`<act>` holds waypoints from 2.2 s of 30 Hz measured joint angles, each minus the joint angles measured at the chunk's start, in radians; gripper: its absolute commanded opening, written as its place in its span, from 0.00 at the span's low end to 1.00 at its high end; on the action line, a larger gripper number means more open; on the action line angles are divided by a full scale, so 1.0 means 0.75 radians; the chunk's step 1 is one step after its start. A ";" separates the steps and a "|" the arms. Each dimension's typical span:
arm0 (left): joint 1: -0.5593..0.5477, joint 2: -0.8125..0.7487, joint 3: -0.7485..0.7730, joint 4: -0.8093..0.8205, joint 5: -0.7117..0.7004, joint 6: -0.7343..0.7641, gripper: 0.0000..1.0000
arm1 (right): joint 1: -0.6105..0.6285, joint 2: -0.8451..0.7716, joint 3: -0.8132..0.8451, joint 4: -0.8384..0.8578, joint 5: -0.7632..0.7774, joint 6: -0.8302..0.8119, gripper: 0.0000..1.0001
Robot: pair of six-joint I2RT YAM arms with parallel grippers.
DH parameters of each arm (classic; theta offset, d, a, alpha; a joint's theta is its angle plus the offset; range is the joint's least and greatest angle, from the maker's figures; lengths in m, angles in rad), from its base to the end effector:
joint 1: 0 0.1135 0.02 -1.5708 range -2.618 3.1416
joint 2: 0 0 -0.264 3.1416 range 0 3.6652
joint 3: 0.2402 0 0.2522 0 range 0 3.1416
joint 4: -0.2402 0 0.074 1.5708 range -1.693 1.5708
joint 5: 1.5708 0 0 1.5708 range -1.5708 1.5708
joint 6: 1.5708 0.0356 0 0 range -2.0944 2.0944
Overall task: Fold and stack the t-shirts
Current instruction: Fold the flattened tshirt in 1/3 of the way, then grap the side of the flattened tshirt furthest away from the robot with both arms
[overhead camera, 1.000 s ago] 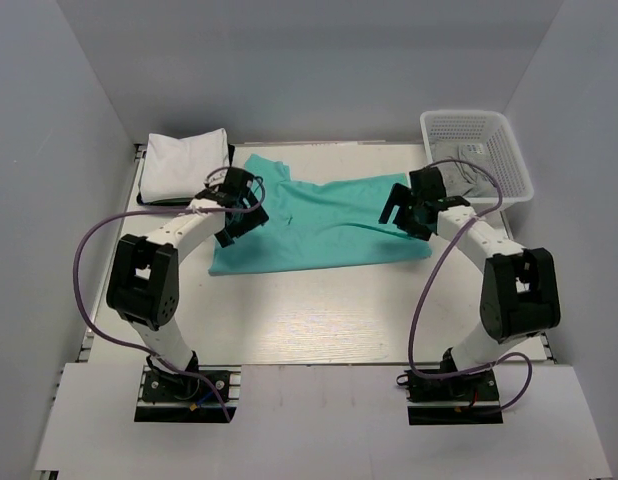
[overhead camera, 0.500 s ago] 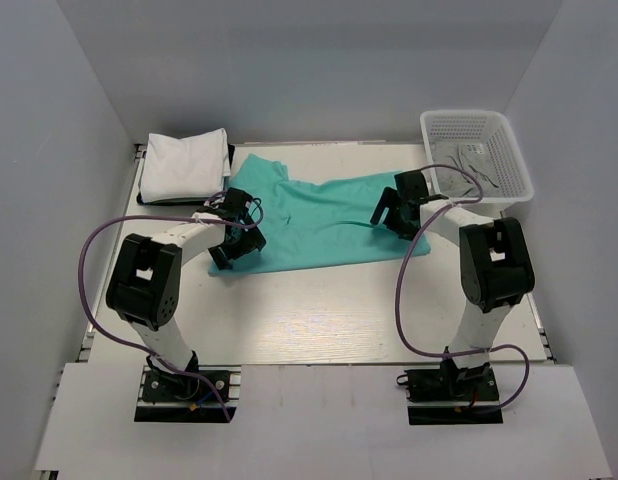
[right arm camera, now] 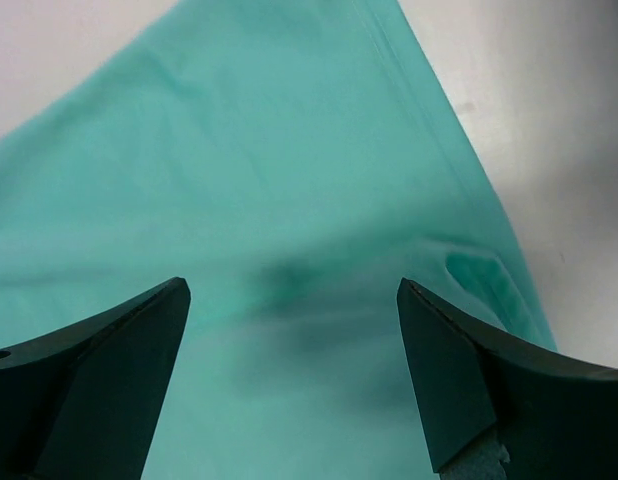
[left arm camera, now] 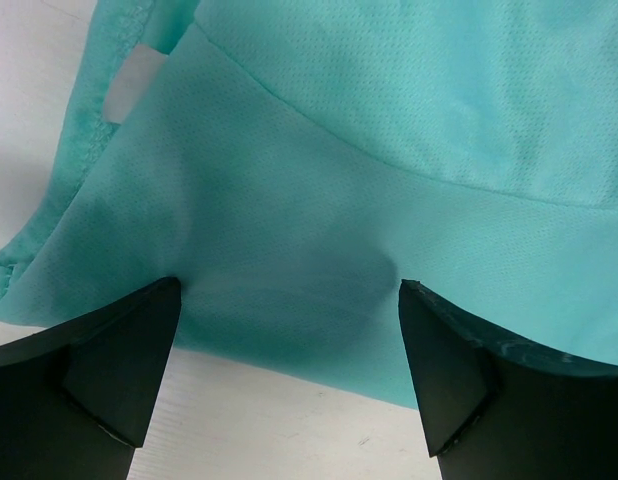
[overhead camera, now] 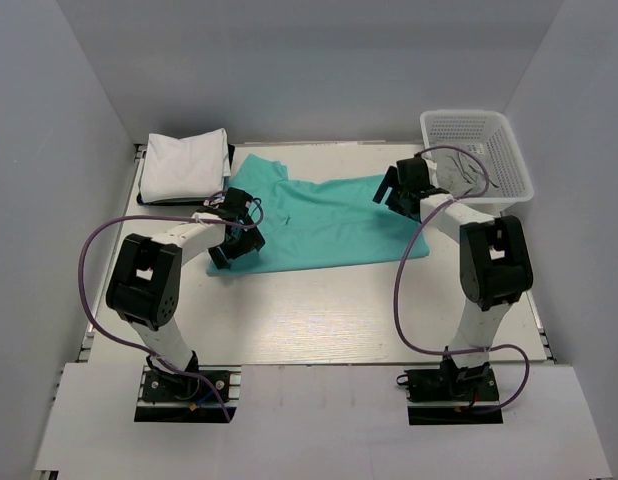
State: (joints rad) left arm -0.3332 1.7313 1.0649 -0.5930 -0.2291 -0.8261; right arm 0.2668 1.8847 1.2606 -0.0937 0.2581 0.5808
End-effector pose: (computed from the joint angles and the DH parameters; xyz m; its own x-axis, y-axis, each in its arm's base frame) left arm 0.3099 -0.0987 0.1664 -0.7955 -0.4824 -0.3666 -0.4901 0.8681 -0.0788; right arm 0.4047 0.1012 0.1988 -0.5685 0.3946 -0.7219 0.2901 0.9173 0.2730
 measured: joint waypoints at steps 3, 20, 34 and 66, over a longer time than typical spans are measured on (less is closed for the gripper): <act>-0.001 0.000 0.012 0.003 0.002 0.013 1.00 | 0.000 -0.106 -0.130 -0.002 -0.014 -0.012 0.90; -0.013 -0.240 -0.271 -0.018 0.046 -0.056 1.00 | 0.009 -0.460 -0.657 -0.022 -0.134 0.073 0.90; -0.024 -0.867 -0.328 -0.234 0.180 -0.049 1.00 | 0.082 -1.026 -0.786 -0.394 -0.326 -0.014 0.90; 0.132 0.696 0.987 -0.153 -0.177 0.269 0.88 | -0.007 0.058 0.289 -0.448 0.051 -0.107 0.90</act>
State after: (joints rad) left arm -0.2340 2.2532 1.8053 -0.7074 -0.3618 -0.6247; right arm 0.2615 1.9282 1.4773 -0.4297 0.2966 0.5007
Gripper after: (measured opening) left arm 0.957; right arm 0.900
